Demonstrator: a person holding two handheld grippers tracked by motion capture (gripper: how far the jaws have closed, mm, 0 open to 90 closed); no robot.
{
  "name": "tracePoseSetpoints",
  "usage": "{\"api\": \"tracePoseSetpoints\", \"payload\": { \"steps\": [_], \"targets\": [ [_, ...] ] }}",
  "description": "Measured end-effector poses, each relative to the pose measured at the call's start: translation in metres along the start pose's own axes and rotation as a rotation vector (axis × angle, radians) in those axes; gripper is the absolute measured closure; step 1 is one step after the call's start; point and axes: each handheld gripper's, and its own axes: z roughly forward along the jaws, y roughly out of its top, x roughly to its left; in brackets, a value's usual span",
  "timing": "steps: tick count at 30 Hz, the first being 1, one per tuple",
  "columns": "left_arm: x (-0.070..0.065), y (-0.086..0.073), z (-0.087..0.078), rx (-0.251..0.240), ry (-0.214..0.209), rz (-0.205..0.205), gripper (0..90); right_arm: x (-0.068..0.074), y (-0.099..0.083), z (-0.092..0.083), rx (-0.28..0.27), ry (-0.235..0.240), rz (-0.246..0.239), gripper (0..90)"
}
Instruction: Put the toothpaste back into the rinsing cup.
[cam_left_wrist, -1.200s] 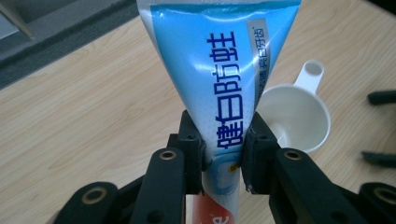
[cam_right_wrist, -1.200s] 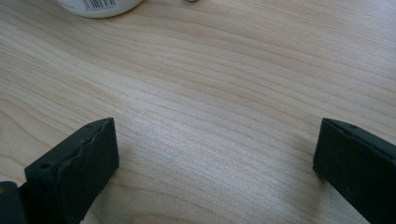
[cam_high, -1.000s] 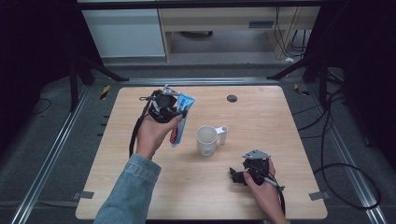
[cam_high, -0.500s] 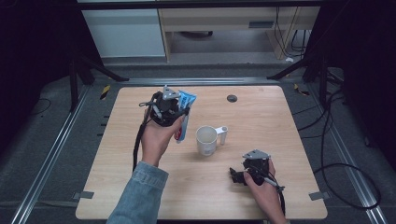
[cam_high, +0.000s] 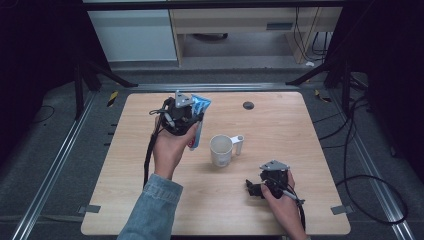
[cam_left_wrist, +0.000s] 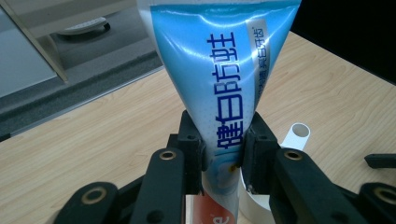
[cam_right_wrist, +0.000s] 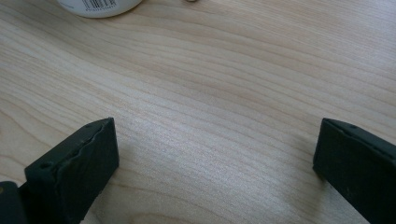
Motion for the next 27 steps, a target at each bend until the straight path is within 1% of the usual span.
{"api": "tracePoseSetpoints", "payload": {
  "steps": [5, 6, 7, 9, 12, 15, 16, 20, 22, 24, 25, 26, 27],
  "targets": [
    [-0.003, 0.003, -0.003, -0.014, 0.002, 0.005, 72.2, 0.000, 0.000, 0.000, 0.000, 0.000, 0.001, 0.4],
    [-0.004, 0.004, -0.003, -0.019, -0.001, 0.001, 72.1, 0.000, 0.000, 0.000, 0.001, 0.000, 0.001, 0.4],
    [-0.005, 0.005, -0.004, -0.019, -0.002, 0.007, 72.1, 0.000, 0.000, 0.000, 0.000, 0.000, 0.000, 0.4],
    [-0.007, 0.007, -0.004, -0.033, -0.005, 0.000, 72.1, 0.000, 0.000, 0.000, 0.000, 0.000, 0.001, 0.4],
    [-0.011, 0.010, -0.005, -0.038, -0.012, 0.004, 72.1, 0.000, 0.000, 0.000, 0.001, 0.000, 0.001, 0.4],
    [-0.013, 0.013, -0.005, -0.046, -0.007, 0.005, 72.1, 0.000, 0.000, 0.000, 0.000, 0.000, 0.000, 0.4],
    [-0.013, 0.014, -0.005, -0.046, -0.004, 0.012, 72.1, 0.000, 0.000, 0.000, 0.000, 0.000, 0.000, 0.4],
    [-0.016, 0.018, -0.005, -0.059, -0.009, 0.010, 72.2, 0.000, 0.000, 0.000, 0.001, 0.001, 0.001, 0.4],
    [-0.017, 0.019, -0.004, -0.058, -0.008, 0.018, 72.1, 0.000, 0.000, 0.000, 0.001, 0.001, 0.001, 0.4],
    [-0.019, 0.020, -0.003, -0.068, -0.007, 0.010, 72.1, 0.000, 0.000, 0.000, 0.002, 0.002, 0.000, 0.4],
    [-0.019, 0.020, -0.003, -0.070, -0.008, 0.012, 72.1, 0.000, 0.000, 0.000, 0.002, 0.000, 0.000, 0.4],
    [-0.019, 0.021, -0.003, -0.075, -0.008, 0.025, 72.1, 0.000, 0.000, 0.000, 0.002, 0.000, 0.000, 0.4],
    [-0.020, 0.021, -0.003, -0.068, -0.013, 0.015, 72.1, 0.000, 0.000, 0.000, 0.002, 0.000, 0.001, 0.4]
  ]
}}
